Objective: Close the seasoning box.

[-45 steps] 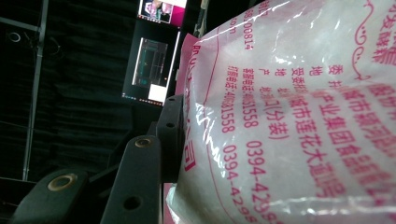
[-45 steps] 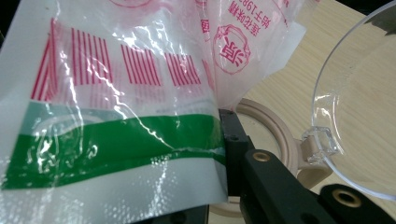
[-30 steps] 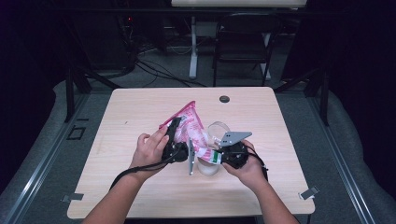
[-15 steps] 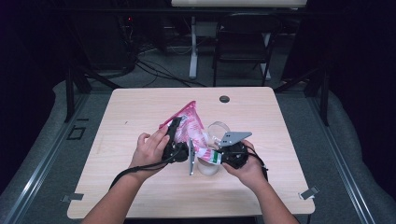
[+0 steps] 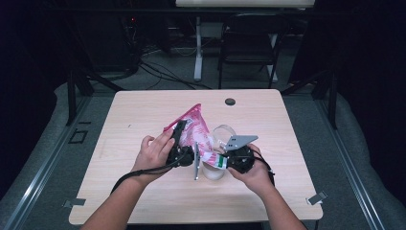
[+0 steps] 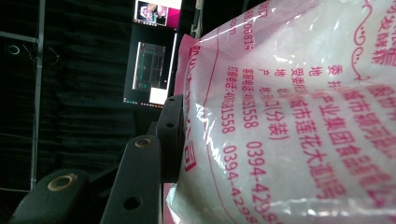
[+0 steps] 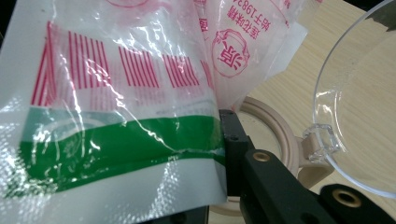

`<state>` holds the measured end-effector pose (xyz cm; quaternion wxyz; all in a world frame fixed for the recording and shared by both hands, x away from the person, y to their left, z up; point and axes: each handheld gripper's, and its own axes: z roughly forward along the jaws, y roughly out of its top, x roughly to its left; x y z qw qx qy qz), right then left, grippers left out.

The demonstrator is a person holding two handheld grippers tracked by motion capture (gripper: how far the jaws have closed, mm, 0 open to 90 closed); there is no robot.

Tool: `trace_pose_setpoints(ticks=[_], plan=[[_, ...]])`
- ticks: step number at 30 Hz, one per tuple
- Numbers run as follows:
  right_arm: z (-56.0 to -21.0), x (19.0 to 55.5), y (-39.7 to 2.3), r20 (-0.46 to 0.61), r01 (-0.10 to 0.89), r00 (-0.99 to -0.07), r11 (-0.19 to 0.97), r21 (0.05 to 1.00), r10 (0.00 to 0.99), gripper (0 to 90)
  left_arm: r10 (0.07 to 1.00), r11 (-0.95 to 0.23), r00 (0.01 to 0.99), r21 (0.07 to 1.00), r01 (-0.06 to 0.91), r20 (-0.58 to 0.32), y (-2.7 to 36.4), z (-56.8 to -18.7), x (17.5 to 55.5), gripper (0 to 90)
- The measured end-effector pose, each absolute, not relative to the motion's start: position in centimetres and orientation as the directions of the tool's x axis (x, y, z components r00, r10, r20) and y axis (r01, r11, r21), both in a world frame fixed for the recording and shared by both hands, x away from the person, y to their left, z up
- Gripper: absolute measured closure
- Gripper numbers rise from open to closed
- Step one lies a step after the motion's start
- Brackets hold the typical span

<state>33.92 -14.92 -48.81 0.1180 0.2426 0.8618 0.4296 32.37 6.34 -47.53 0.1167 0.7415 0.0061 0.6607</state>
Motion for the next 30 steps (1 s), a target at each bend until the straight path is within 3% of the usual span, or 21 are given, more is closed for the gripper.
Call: trace_pose_setpoints(ticks=[30], plan=[[-48.8, 33.99, -15.1, 0.008, 0.318, -0.854, 0.51, 0.799, 0.52, 90.0, 0.143, -0.975, 0.114, 0.16, -0.156, 0.983, 6.0, -47.27, 32.26, 63.3]])
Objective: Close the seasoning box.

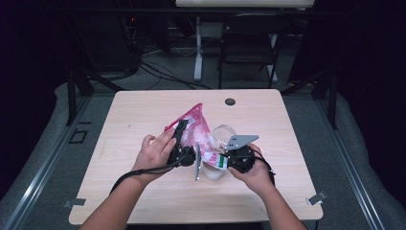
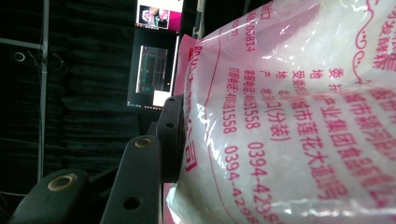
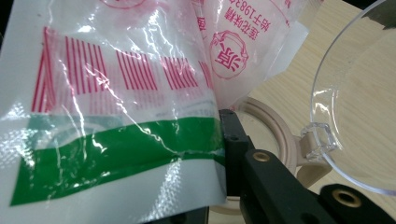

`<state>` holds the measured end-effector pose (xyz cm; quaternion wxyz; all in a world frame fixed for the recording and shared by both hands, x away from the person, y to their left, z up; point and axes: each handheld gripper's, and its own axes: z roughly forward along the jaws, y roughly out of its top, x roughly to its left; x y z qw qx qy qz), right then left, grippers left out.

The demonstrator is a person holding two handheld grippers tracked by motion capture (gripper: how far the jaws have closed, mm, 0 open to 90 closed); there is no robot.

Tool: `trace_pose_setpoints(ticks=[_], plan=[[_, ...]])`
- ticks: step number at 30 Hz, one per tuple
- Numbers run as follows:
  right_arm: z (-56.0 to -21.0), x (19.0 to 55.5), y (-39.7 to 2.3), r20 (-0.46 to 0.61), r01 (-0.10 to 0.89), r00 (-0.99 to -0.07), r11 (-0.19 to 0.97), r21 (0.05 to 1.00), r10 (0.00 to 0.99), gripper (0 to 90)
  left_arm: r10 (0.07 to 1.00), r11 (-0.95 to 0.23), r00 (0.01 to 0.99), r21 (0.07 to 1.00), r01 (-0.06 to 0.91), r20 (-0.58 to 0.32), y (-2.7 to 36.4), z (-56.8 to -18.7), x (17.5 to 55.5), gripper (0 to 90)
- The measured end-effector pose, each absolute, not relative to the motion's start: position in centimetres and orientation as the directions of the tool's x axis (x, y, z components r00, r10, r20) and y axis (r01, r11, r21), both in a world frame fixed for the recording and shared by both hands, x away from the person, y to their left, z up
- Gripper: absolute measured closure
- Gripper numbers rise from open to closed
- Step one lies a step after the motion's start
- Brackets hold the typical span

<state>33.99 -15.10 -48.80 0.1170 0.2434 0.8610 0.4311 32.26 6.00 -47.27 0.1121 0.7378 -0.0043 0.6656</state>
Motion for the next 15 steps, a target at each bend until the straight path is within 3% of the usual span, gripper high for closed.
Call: trace_pose_setpoints(ticks=[15], plan=[[-48.81, 34.03, -15.22, 0.011, 0.32, -0.853, 0.506, 0.801, 0.522, 90.0, 0.14, -0.974, 0.11, 0.157, -0.163, 0.984, 5.79, -47.03, 32.18, 63.3]])
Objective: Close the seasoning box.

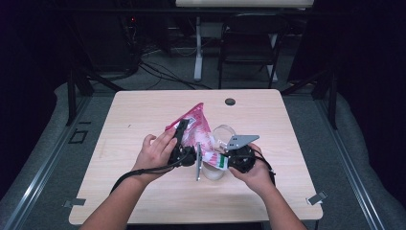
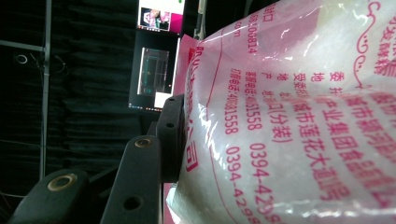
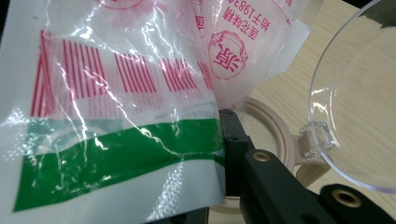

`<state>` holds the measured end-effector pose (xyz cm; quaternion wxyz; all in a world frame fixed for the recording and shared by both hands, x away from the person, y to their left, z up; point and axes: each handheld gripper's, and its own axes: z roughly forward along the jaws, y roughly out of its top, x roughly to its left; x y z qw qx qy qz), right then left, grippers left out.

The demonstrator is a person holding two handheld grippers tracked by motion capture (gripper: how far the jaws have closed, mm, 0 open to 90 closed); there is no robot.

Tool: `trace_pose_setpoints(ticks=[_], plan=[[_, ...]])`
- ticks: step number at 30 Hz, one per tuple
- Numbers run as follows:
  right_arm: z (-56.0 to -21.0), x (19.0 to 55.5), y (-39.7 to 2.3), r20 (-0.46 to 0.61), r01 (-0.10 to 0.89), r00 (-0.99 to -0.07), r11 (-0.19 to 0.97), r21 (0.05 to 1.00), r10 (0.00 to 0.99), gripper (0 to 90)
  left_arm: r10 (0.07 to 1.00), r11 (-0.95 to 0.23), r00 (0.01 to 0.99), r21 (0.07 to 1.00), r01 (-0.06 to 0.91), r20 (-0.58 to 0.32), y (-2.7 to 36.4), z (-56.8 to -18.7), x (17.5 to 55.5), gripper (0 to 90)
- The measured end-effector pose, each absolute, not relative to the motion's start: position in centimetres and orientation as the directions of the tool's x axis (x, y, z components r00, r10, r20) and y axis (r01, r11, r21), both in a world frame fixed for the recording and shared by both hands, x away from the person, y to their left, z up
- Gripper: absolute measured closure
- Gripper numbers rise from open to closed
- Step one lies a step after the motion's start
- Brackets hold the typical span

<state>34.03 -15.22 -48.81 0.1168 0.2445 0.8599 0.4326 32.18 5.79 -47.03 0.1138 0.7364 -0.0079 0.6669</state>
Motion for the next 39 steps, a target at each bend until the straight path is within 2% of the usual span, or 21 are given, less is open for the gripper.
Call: trace_pose_setpoints(ticks=[39], plan=[[-49.13, 33.96, -15.15, 0.014, 0.327, -0.858, 0.525, 0.786, 0.513, 90.0, 0.131, -0.972, 0.109, 0.149, -0.183, 0.985, 5.41, -47.09, 31.58, 63.4]])
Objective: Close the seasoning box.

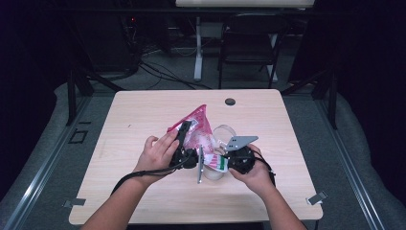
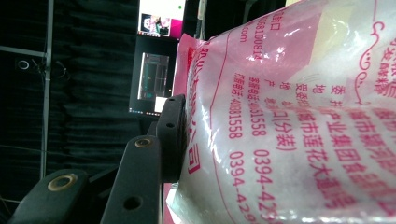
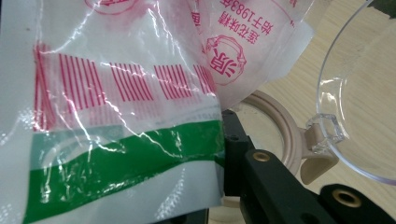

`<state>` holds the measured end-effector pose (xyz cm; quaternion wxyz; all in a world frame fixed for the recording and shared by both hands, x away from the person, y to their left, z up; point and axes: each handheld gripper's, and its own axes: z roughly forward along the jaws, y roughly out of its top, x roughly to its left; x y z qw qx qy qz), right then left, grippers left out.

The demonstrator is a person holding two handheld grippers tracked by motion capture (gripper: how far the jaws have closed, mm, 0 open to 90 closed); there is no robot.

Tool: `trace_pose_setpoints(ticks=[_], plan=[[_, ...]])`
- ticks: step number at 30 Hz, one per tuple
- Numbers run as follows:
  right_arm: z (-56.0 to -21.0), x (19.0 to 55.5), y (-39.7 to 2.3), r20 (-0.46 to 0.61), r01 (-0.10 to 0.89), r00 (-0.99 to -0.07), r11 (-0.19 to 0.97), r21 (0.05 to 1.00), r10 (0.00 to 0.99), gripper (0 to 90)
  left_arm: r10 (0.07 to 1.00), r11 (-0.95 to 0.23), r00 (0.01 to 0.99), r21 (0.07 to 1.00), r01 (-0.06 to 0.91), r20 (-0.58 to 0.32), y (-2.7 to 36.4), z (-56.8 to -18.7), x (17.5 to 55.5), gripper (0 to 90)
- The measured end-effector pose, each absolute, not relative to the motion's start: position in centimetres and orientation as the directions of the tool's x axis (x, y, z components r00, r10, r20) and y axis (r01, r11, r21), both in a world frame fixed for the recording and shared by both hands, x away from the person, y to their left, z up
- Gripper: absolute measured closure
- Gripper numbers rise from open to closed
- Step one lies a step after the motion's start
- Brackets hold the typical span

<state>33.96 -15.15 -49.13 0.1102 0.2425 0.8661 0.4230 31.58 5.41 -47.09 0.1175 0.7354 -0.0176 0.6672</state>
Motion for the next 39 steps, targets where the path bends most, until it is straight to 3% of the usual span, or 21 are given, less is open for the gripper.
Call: trace_pose_setpoints(ticks=[39], plan=[[-49.17, 33.98, -15.44, 0.025, 0.331, -0.857, 0.513, 0.792, 0.515, 90.0, 0.112, -0.971, 0.093, 0.129, -0.2, 0.989, 4.79, -46.55, 31.48, 63.3]])
